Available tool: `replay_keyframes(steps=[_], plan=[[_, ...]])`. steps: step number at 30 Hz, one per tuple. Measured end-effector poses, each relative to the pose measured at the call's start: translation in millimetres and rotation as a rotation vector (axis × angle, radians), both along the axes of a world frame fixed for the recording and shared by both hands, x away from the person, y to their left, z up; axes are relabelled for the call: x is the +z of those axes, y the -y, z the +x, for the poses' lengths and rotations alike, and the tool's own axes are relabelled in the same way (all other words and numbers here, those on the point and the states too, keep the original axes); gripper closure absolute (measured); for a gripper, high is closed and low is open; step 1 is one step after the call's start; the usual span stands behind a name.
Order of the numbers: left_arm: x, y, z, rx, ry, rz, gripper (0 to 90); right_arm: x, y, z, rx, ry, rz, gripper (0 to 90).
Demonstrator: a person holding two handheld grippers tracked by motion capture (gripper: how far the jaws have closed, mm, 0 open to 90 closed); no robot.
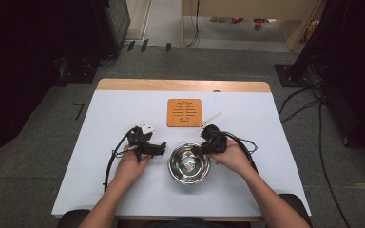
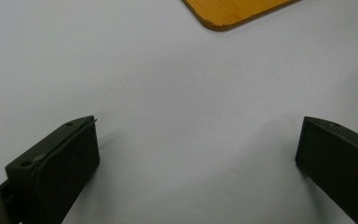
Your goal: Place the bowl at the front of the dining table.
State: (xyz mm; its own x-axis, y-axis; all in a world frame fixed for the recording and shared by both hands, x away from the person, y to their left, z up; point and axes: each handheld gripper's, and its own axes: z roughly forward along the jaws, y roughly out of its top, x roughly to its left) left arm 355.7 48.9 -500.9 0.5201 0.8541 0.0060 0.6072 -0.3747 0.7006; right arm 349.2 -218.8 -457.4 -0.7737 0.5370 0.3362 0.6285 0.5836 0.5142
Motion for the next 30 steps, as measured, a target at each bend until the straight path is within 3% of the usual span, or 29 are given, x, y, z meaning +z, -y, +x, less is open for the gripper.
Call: replay_keyframes(steps=[30], plan=[[0.1, 0.0, 0.1, -0.001, -0.001, 0.001, 0.0, -6.8, 14.2, 16.8, -0.123, -0.015, 0.003, 87.3]])
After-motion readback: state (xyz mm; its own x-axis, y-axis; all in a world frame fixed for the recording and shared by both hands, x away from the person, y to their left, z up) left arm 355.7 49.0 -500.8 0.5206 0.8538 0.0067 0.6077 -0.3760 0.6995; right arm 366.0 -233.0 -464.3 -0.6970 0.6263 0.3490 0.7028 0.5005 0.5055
